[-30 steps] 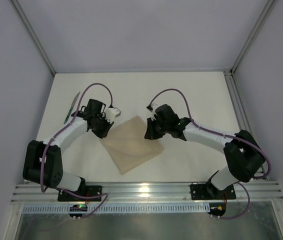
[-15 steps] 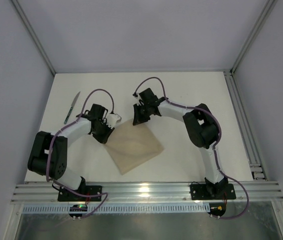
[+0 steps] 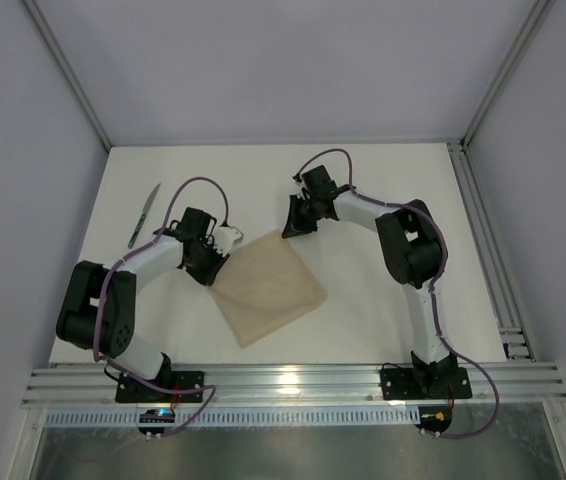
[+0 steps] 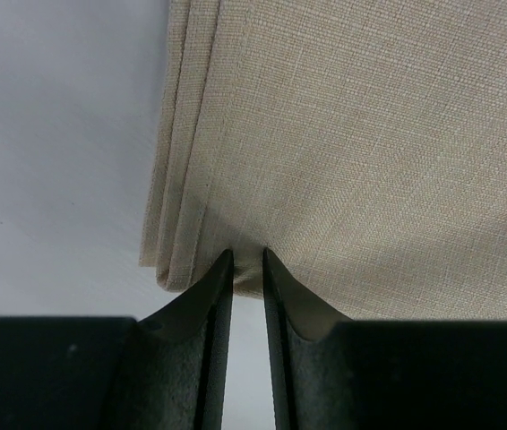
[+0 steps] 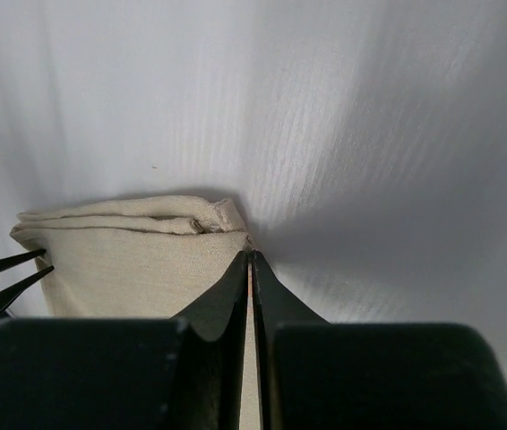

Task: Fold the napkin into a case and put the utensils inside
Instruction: Smooth out the square-folded napkin at the center of the board.

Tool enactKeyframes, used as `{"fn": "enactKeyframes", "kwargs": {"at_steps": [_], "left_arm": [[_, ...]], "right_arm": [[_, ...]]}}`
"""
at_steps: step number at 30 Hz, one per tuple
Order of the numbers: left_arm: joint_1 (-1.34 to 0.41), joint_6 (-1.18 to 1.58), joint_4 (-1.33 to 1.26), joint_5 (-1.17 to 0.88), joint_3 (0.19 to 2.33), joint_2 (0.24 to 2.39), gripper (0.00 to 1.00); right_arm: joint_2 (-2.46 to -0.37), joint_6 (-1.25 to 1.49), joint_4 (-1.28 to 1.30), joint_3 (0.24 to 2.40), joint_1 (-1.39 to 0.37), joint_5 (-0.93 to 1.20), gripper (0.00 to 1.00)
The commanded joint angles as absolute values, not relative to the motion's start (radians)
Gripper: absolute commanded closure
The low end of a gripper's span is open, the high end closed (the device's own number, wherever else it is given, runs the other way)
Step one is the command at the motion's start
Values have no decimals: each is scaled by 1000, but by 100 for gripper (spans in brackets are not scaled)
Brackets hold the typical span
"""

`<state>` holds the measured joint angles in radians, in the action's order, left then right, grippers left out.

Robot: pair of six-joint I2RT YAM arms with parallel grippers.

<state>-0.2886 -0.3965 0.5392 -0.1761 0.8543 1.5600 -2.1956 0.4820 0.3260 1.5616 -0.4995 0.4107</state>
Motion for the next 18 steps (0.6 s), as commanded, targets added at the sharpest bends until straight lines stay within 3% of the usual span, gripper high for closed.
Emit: {"fn": "enactKeyframes", "kwargs": {"at_steps": [1,10,18], "left_arm": [[-290,-405,508,-166,827,1579,78],[-281,-387,606,-213,931,1439,67],[-267,-393,612,-219,879,1465,69]], "right_arm": [[-2210,488,319,1597,-499,396,93],[-1936,364,356,1505,-526,269,93],[-1649,357,305,1116,-687,296,92]]}}
